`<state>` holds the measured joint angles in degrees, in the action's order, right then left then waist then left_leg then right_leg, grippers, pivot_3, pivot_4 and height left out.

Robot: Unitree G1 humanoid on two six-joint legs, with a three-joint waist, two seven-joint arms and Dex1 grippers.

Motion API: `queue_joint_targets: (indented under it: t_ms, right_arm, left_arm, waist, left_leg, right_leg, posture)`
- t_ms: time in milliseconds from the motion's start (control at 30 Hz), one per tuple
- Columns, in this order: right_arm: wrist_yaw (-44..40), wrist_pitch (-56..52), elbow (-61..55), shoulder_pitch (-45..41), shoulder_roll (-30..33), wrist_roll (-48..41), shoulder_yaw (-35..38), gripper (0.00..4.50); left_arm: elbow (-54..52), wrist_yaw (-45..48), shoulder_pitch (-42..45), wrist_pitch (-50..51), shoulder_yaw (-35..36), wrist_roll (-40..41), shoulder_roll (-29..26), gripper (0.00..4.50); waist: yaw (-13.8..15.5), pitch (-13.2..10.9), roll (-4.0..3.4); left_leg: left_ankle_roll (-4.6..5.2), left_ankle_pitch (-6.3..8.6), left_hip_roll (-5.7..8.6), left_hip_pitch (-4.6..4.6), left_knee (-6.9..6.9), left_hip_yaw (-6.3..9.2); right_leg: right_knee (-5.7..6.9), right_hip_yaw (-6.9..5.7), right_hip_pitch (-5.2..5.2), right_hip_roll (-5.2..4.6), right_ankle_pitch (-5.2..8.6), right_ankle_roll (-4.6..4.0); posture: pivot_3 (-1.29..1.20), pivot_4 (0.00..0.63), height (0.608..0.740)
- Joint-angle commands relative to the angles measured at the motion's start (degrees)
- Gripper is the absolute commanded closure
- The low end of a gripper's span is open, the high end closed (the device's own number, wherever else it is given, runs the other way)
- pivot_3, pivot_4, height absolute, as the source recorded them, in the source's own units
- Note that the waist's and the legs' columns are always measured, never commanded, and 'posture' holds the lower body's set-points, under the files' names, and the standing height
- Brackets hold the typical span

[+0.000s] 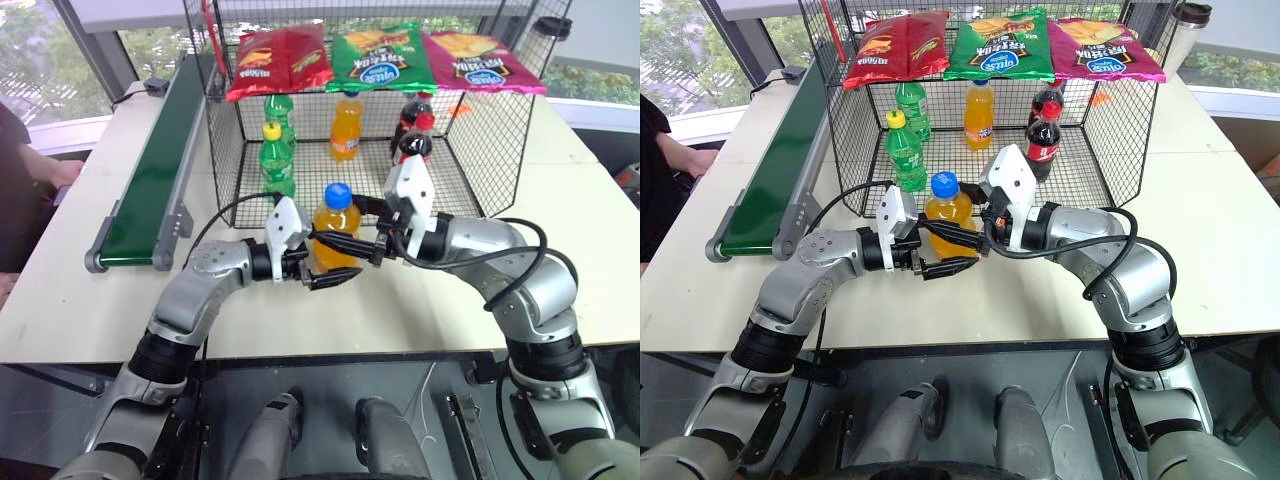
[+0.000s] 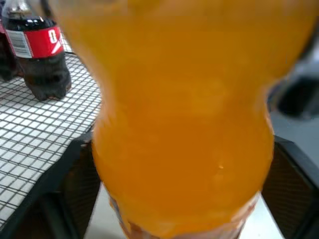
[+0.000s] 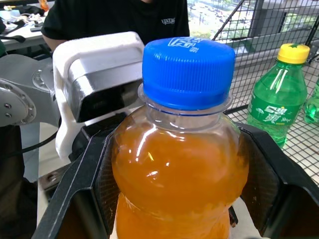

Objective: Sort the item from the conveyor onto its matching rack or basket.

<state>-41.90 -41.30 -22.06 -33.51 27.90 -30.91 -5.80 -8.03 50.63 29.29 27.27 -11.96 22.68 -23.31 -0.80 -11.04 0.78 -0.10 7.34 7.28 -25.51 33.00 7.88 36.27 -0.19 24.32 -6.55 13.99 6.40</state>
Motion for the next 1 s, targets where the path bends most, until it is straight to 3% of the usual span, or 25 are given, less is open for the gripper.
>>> queue_joint_targets:
  t_ms: [33, 300, 433, 633, 1000]
  right_arm:
    - [1.69, 2.03, 0.36, -2.08, -0.7, 1.3, 1.34, 1.87]
    - [12.09, 9.55, 13.6, -8.3, -6.55, 10.61, 2.64, 1.87]
    - [16.36, 15.74, 23.82, -13.26, -11.23, 14.22, 3.16, 1.87]
    - [21.39, 29.13, 44.15, -21.21, -16.12, 20.25, 3.71, 1.87]
    - [21.82, 43.55, 65.64, -27.96, -18.19, 23.35, 5.45, 1.87]
  left_arm:
    - [-3.54, 0.12, -0.8, 3.2, 3.73, 2.27, -2.83, 0.05]
    - [-8.26, -2.87, -8.36, 5.68, 10.94, 3.52, -9.04, 0.05]
    - [-8.57, -12.98, -9.99, 4.4, 14.06, 1.55, -3.74, 0.05]
    - [-11.49, -24.86, -12.19, 3.26, 12.33, -4.11, 3.56, 0.05]
    - [-14.46, -28.78, -13.71, 4.51, 11.67, -5.45, 5.56, 0.05]
  waist:
    - [-0.08, 0.0, 0.0]
    - [-0.13, -0.01, -0.03]
    - [0.22, -0.01, -0.02]
    - [0.04, -0.01, -0.02]
    - [-0.29, -0.02, -0.04]
  left_leg:
    - [0.0, 0.0, -0.01, 0.0, 0.0, 0.0]
    - [-0.02, -0.01, -0.08, 0.04, 0.0, -0.01]
    - [-0.03, -0.02, -0.06, 0.03, 0.01, 0.0]
    - [-0.08, -0.06, -0.08, 0.06, 0.01, -0.04]
    - [-0.23, -0.15, -0.33, 0.09, 0.0, -0.04]
  right_leg:
    - [0.01, 0.0, 0.0, 0.02, 0.0, 0.0]
    - [0.05, 0.03, 0.05, 0.11, -0.03, -0.16]
    - [0.05, 0.03, 0.03, 0.19, -0.08, -0.1]
    - [0.05, 0.07, 0.04, 0.31, -0.2, 0.01]
    - [0.05, 0.15, 0.07, 0.66, -0.43, -0.22]
  posture:
    - [0.0, 0.15, 0.738]
    - [0.0, 0.15, 0.738]
    - [0.0, 0.15, 0.738]
    - [0.0, 0.15, 0.738]
    - [0.0, 0.15, 0.738]
